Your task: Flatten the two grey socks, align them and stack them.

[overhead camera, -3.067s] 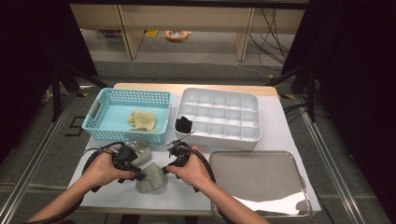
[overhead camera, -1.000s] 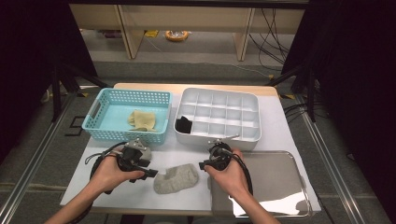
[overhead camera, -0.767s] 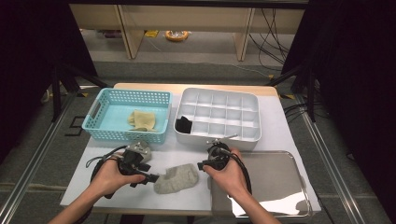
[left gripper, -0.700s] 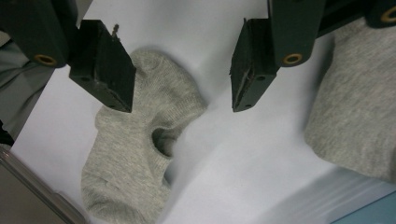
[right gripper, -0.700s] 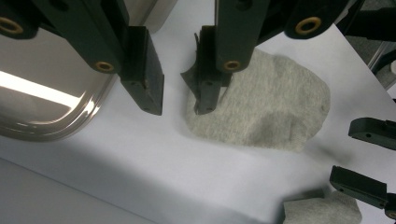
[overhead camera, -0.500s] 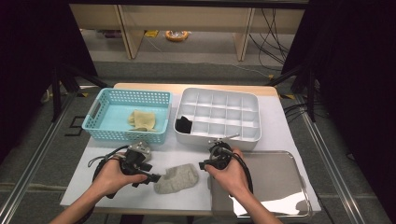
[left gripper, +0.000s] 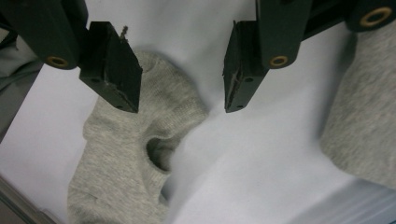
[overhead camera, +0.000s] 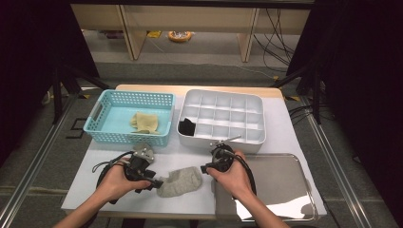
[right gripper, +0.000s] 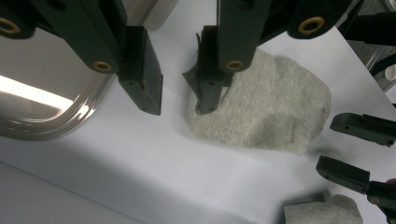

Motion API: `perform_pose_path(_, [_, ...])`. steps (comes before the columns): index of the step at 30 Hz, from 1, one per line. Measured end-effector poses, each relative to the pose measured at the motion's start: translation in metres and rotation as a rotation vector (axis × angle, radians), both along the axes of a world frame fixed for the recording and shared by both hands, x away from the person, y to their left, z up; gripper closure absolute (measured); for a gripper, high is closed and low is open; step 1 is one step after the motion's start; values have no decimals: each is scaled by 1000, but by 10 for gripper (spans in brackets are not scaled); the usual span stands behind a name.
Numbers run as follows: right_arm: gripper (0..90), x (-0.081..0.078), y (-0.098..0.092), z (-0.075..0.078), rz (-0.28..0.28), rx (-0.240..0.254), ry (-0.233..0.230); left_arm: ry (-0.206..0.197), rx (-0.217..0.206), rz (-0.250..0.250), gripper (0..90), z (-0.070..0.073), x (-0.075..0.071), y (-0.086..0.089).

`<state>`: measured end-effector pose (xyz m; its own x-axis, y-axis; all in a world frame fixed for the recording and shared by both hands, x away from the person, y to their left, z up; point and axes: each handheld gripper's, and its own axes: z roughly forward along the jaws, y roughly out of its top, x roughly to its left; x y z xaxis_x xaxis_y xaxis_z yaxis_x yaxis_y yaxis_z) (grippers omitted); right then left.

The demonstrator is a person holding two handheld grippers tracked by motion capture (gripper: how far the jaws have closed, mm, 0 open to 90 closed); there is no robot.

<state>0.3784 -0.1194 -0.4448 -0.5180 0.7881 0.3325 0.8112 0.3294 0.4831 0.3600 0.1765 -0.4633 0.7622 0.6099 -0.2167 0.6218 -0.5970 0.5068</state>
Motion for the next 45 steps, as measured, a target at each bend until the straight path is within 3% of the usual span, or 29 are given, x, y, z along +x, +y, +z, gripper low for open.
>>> perform_pose_path(4, [704, 1, 0, 1, 1, 15, -11, 1, 10, -23, 490, -2, -2, -4])
perform_pose_path(7, [704, -2, 4, 3, -33, 13, 29, -2, 14, -41, 509, -3, -3, -5])
perform_pose_path(8, [704, 0, 2, 1, -6, -1, -2, -3, 12, -47, 515, -5, -5, -7])
perform_pose_path(9, [704, 0, 2, 1, -1, -2, -1, -3, 12, -47, 520, -5, -5, -7])
perform_pose_path(11, [704, 0, 5, 0, -7, -3, 19, 3, 19, -58, 538, -8, -6, -8])
perform_pose_path(15, [704, 0, 9, -1, 5, -8, 30, -24, 41, -74, 567, -9, -7, -11])
perform_pose_path(16, [702, 2, 11, -5, 34, -16, 31, -27, 48, -66, 596, -9, -7, -12])
perform_pose_path(17, [701, 1, 13, -5, 17, -11, 49, -28, 52, -67, 607, -9, -7, -13])
perform_pose_path(21, [707, 4, 19, -11, 41, -10, 61, -50, 74, -67, 706, -8, -8, -16])
perform_pose_path(24, [744, 7, 21, -14, 42, -23, 56, -41, 71, -58, 768, -8, -8, -17])
perform_pose_path(26, [834, 11, 23, -17, 46, -28, 63, -38, 70, -54, 840, -7, -7, -17])
perform_pose_path(28, [868, 13, 24, -19, 43, -32, 71, -34, 72, -47, 856, -6, -5, -16])
perform_pose_path(32, [894, 16, 22, -18, 72, -15, 53, -44, 74, -20, 863, -4, 0, -13])
perform_pose_path(35, [898, 14, 22, -13, 16, 0, 72, -55, 75, -1, 863, -2, 4, -9])
perform_pose_path(42, [899, 12, 21, -14, 28, -26, 67, -70, 66, 28, 848, -3, 12, -6])
perform_pose_path(45, [845, 11, 24, -19, 40, -61, 70, -76, 48, 42, 785, -3, 14, -6])
